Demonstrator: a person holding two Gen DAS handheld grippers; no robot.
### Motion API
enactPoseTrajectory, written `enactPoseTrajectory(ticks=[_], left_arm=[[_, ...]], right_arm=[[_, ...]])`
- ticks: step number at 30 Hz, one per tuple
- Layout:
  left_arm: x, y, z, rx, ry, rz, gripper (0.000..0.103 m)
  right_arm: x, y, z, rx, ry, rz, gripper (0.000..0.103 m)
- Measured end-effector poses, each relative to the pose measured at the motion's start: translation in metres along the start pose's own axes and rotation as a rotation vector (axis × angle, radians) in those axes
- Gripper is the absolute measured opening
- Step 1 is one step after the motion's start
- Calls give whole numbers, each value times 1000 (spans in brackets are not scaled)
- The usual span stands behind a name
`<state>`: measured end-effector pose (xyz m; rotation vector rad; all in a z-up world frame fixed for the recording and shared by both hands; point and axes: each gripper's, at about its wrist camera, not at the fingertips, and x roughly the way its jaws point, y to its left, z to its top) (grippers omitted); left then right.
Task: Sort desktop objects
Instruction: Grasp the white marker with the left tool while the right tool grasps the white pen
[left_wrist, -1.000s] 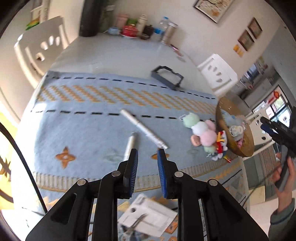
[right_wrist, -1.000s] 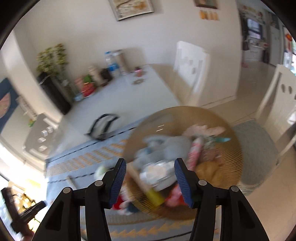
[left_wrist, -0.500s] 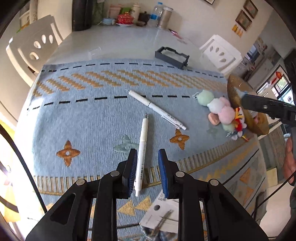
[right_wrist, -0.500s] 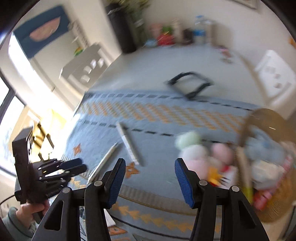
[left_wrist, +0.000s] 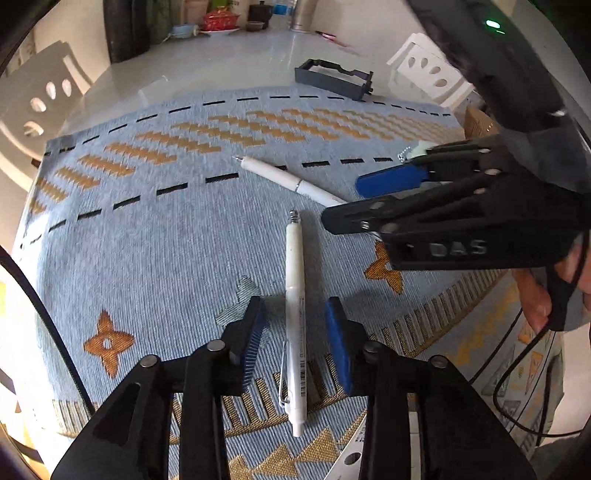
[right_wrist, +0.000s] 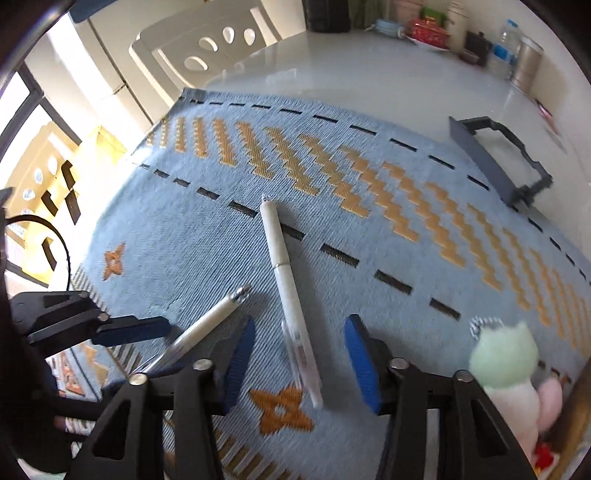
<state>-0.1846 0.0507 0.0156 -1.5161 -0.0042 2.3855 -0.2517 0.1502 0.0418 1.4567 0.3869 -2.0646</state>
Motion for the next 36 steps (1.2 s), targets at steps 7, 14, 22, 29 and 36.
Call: enactPoseTrajectory(ticks=[7,14,22,29,36], left_arm=[[3,-25,-9,151,-53,103,52],[-1,-17,-4,104,-88,112,8],[-29,-8,6,-14,-145,-43,8],[-58,-19,16,-35,-196,-99,8],[-88,-34,11,-21,-233,-126,8]], right_arm=[[1,20,-4,-133,-25,-84,14],[-11,-3,-15,54,-23,32,13],[-60,-59,-63,463,-112,362,13],[-108,-56,-95,505,-174,310,13],[-138,-50,-145,522,-178,259,13]])
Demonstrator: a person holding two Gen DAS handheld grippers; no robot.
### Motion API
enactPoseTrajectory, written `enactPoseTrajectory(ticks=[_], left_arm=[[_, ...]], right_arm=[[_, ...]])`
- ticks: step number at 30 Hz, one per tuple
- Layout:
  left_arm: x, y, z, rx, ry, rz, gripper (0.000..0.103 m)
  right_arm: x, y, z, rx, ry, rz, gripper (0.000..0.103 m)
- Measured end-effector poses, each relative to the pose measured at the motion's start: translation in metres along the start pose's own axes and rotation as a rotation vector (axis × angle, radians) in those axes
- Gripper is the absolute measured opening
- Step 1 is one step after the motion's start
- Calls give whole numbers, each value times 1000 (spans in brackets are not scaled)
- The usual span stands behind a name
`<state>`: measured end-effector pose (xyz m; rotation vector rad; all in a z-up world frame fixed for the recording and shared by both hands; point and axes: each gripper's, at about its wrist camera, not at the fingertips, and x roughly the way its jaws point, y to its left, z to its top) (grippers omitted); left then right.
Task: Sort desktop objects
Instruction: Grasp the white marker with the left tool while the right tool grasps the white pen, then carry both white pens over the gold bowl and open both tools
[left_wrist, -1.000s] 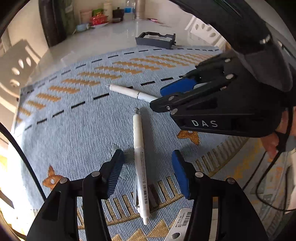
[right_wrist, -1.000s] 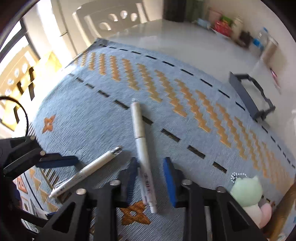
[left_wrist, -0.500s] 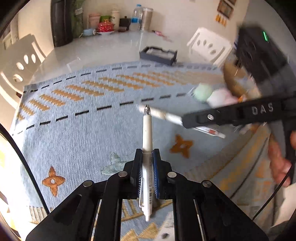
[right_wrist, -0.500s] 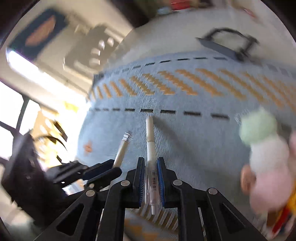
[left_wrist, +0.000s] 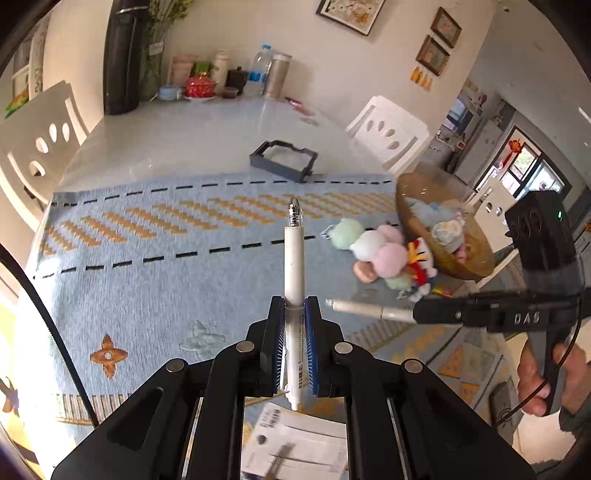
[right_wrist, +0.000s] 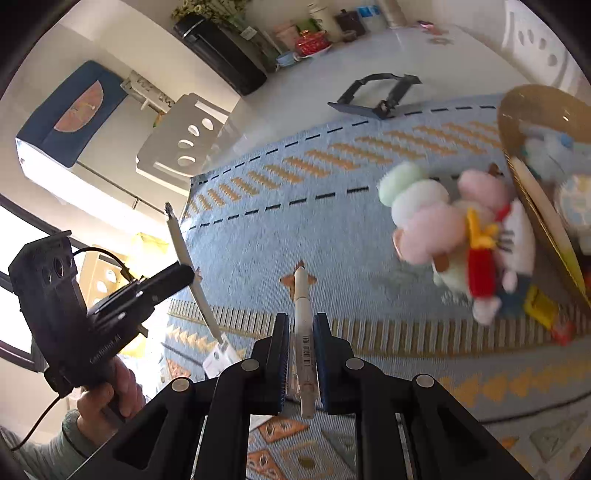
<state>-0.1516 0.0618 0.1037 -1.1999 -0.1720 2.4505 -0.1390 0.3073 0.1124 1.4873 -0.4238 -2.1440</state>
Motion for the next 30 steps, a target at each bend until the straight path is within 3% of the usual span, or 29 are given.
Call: enactPoseTrajectory(ticks=[7,14,21,30], left_arm=[[-14,-30,10,56,-21,-23,8],[1,-92,49,177,-52,-99,8],[37,-162,89,317,-56,-191,8],[100,-213,127,388,-2,-259,8]], right_arm=[[-47,-7,-8,85,-114,47,13],[-121,-22,2,123,-303,13,13],[-192,-66,16,205,-488,-76,13],[-221,-137,34,324,-587,-153,13]])
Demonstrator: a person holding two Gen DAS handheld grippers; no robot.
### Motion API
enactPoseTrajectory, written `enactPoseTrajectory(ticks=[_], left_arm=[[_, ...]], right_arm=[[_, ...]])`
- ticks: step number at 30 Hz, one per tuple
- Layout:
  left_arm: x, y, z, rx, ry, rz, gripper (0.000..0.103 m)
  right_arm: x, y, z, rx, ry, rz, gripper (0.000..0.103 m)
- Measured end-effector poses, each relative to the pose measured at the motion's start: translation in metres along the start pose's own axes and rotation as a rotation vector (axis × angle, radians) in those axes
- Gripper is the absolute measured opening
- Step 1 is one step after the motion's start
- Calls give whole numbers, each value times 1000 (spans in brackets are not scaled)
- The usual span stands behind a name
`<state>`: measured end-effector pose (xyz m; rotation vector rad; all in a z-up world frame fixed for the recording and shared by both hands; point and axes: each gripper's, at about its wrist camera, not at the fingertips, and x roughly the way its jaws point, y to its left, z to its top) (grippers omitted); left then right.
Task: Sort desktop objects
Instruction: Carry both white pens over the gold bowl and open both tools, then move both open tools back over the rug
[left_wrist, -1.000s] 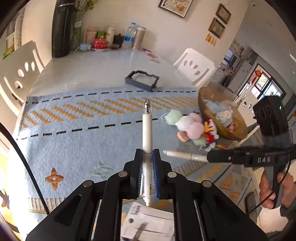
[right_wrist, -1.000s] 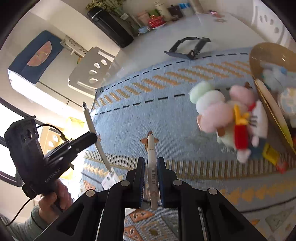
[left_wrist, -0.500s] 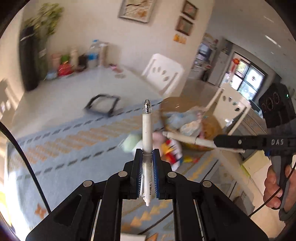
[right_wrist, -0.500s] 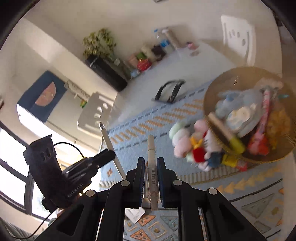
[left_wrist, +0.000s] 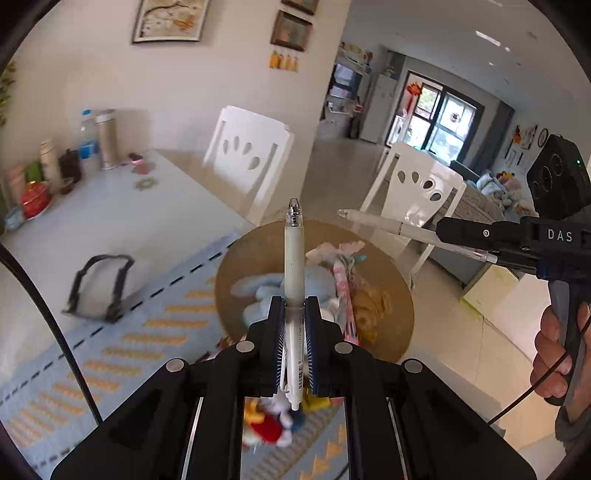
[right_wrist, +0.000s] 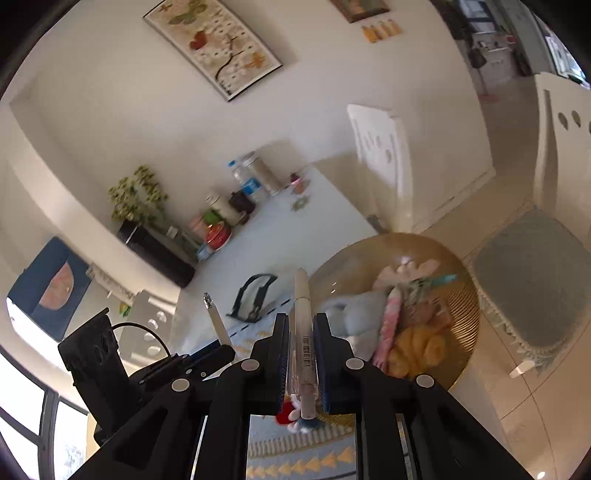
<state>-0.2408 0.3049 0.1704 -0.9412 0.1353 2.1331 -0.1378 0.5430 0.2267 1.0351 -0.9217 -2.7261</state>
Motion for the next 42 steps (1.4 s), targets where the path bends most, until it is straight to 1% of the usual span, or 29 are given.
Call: enactPoseTrajectory(ticks=[7,9,10,11,12,13,15,17,18,19,20,22,23,25,27,28,30,32,34,35,37,38,39,40,41,42], left_arm=[[36,0,15,7,37,-29,9],[43,3,18,-1,50,-49,11],[49,5,18,-15,79,-71,22],[54,8,18,-29,107,-74,28],[58,12,17,-50,139,-69,36],[60,18,11,-81,175,-69,37],[54,29,1,-142,200,-89,37],[28,47,-16,-230,169,-125,37],[19,53,-22,-253,160,-127,40],[4,64,-33,-282,148,-114,46],[-5,71,-42,-298,142,-100,49],[-24,88,-62,-331,133,-73,50],[-27,94,-70,-349,141,-70,50],[-27,106,-84,-401,179,-72,50],[-23,112,-93,-424,186,-75,50],[-17,112,-99,-412,195,-73,50],[-6,110,-105,-388,233,-31,50],[6,109,-112,-372,287,-42,50],[12,104,-118,-371,306,-50,50],[14,102,-119,-381,305,-45,50],[19,104,-122,-443,285,-24,50],[18,107,-124,-482,259,-23,50],[16,112,-125,-544,203,-29,50],[15,116,-126,-589,170,-14,50],[18,119,-126,-624,165,23,50],[23,123,-126,-652,181,60,50]], right_arm=[[25,-21,13,40,1,-29,13],[34,-24,14,41,9,-61,13],[39,-24,13,34,30,-94,15],[45,-24,13,23,61,-134,22],[50,-23,10,12,98,-166,23],[51,-24,9,12,109,-166,23],[49,-24,2,25,130,-131,24],[42,-20,-9,24,150,-82,26],[40,-18,-14,18,161,-71,27],[37,-16,-19,10,171,-59,31],[35,-13,-26,4,181,-41,33],[34,-7,-43,-5,209,-11,34],[34,-2,-55,-11,231,0,35],[41,5,-73,-10,266,17,36],[52,13,-95,-5,321,31,36],[59,16,-104,-2,350,28,36],[69,20,-118,21,394,38,36],[72,22,-125,38,410,53,36],[74,23,-129,36,417,51,36],[75,22,-130,37,419,50,36],[76,20,-129,50,419,48,36],[76,16,-128,62,420,49,36],[77,15,-128,69,420,51,36],[76,14,-127,74,420,53,36],[76,13,-127,77,419,54,37],[77,13,-127,76,420,53,37]])
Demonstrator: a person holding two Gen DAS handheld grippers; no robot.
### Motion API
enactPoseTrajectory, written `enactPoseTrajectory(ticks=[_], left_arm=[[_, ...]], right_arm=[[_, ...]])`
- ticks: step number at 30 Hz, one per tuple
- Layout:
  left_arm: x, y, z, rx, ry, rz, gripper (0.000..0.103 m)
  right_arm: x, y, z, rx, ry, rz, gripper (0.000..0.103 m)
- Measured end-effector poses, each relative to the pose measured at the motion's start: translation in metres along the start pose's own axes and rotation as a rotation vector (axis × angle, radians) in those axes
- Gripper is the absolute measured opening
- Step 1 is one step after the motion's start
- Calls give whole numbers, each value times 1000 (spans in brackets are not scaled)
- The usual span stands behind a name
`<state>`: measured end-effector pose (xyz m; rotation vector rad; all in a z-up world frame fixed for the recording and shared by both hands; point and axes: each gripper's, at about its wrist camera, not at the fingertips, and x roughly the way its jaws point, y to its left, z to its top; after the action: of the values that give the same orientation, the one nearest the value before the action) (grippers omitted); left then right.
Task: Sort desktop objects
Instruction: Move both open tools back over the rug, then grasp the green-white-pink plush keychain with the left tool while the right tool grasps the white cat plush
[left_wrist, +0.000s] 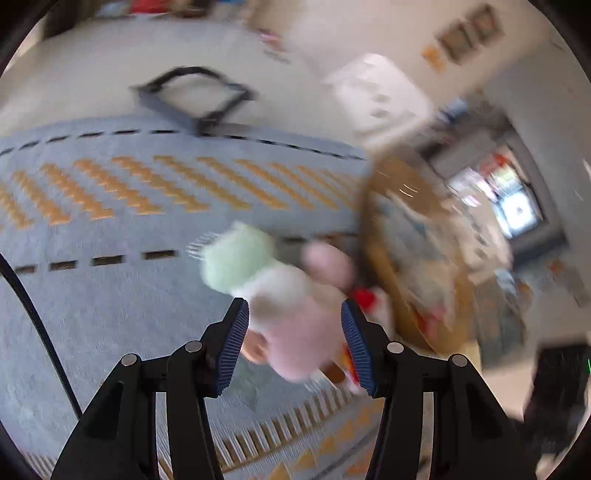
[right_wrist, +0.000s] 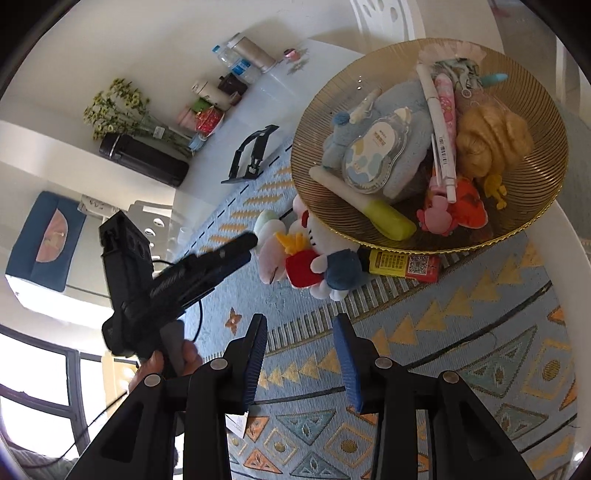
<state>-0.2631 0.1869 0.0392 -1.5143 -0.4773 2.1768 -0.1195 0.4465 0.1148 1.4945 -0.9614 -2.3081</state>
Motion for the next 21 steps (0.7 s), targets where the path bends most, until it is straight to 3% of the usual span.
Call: enactPoseTrajectory(ticks=[3,5,6,8,10,12,14,17,21], left_arm=[[25,14,7,-142,72,14,50],[35,18,5,-215,80,0,51],[34,16,3,-235,48,7,53],[36,8,3,-228,23,28,61],[40,-1,2,-203,4,25,81],[38,-11,-1,-163,1,49,81],[36,-7,-2,-136,-5,8,49],[26,14,-3,-153,6,-16,44],[-3,40,-11,-162,-2,-44,44]], right_arm=[[4,0,1,0,7,-3,37],[7,-1,2,1,8,-12,37],[8,-2,2,0,6,-21,37],[12,-2,2,-6,2,-50,38],[17,-1,3,-14,-4,-75,38],[22,1,5,-22,-19,-106,38],[25,4,8,-29,-52,-116,38],[30,9,12,-37,-101,-127,39],[51,11,14,-32,-151,-230,42]])
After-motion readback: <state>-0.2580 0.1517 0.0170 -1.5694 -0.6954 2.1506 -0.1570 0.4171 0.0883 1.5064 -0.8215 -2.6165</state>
